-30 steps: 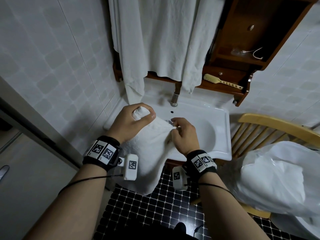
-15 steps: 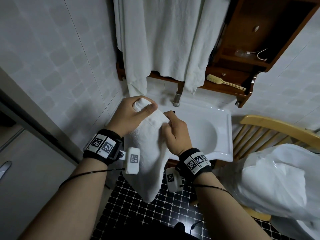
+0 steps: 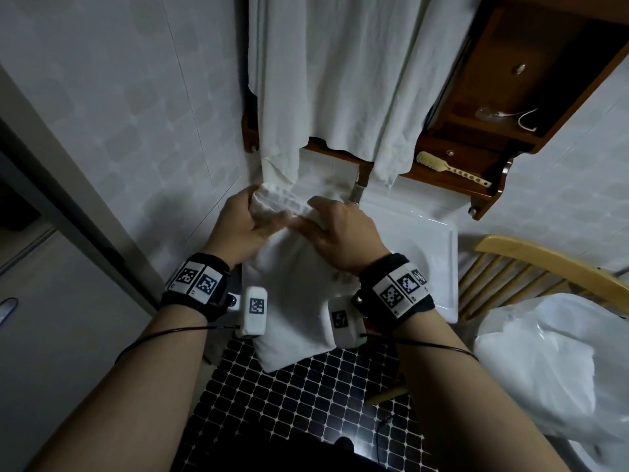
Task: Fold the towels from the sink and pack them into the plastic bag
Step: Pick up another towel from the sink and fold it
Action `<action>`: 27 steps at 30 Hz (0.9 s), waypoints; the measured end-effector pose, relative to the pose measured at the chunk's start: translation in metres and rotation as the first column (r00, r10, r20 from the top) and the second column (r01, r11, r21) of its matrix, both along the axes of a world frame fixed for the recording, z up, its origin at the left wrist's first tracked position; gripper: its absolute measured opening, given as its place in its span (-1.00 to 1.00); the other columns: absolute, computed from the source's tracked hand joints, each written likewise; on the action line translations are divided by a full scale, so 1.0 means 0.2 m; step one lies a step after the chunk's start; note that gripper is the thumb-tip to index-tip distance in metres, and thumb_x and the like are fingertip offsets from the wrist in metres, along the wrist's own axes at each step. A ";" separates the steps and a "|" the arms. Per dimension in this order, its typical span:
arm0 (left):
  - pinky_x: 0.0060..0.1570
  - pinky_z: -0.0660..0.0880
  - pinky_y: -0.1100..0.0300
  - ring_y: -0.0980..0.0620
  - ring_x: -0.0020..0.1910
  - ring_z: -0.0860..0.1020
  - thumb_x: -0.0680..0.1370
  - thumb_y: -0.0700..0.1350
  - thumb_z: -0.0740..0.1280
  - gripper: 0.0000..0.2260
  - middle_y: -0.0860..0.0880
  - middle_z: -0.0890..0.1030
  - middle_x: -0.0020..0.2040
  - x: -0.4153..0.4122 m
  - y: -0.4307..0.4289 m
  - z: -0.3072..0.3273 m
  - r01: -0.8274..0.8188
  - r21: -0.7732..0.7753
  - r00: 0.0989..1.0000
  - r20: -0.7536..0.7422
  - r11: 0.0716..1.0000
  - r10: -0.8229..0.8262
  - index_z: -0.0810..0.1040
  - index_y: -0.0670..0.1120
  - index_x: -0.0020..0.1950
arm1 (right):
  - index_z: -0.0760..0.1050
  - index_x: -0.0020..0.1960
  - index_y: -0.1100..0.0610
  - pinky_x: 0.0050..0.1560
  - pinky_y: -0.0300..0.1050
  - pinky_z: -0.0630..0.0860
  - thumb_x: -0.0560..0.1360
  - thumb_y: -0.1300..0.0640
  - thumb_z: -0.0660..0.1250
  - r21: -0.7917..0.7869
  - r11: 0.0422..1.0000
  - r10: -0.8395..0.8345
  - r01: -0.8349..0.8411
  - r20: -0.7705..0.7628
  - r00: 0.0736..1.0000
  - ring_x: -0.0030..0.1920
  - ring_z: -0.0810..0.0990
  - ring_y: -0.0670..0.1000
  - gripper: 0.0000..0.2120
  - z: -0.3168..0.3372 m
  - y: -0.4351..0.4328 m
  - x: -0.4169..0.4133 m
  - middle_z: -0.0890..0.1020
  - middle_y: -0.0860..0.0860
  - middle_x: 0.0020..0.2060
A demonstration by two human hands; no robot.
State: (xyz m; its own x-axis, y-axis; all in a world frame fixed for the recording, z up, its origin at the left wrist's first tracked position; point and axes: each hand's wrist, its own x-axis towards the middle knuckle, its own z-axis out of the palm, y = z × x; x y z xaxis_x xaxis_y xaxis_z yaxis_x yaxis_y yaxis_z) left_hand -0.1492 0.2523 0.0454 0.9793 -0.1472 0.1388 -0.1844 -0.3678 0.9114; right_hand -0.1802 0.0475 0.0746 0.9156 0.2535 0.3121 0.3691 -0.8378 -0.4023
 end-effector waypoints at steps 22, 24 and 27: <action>-0.06 0.50 0.09 -0.17 -0.16 0.54 0.46 -0.13 0.30 -0.91 -0.12 0.63 -0.14 0.36 0.02 0.01 -0.302 0.371 0.935 -0.067 0.878 0.350 0.59 -0.03 -0.12 | 0.56 -0.19 0.22 -0.28 0.02 0.51 0.64 -0.14 0.36 0.717 0.635 -0.539 0.288 0.144 0.830 -0.34 0.55 -0.07 -0.55 0.31 -0.23 0.08 0.63 0.04 -0.35; -0.03 0.59 0.03 -0.22 -0.14 0.59 0.40 -0.04 0.29 -0.82 -0.13 0.66 -0.13 0.48 -0.07 0.06 -0.226 0.484 0.960 -0.036 0.845 0.278 0.58 -0.12 -0.13 | 0.51 -0.24 0.24 -0.33 -0.03 0.42 0.65 -0.12 0.36 0.742 0.559 -0.612 0.369 0.070 0.787 -0.37 0.44 -0.12 -0.53 0.22 -0.36 0.07 0.55 0.02 -0.39; -0.03 0.60 0.03 -0.23 -0.12 0.63 0.40 -0.06 0.34 -0.84 -0.12 0.67 -0.13 0.67 -0.30 0.12 -0.076 0.626 0.992 -0.033 0.776 0.123 0.63 -0.11 -0.14 | 0.41 -0.31 0.27 -0.38 0.00 0.32 0.64 -0.15 0.35 0.718 0.466 -0.712 0.517 -0.044 0.701 -0.42 0.38 -0.04 -0.44 0.08 -0.60 0.08 0.45 0.05 -0.44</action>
State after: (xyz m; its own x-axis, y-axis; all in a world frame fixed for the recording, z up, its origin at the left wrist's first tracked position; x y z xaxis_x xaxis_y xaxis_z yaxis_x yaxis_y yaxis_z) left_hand -0.0155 0.1925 0.0691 0.9967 -0.0793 -0.0159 -0.0617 -0.8718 0.4860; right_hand -0.1637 -0.0729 0.0914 0.6202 -0.6977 0.3586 0.0227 -0.4410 -0.8972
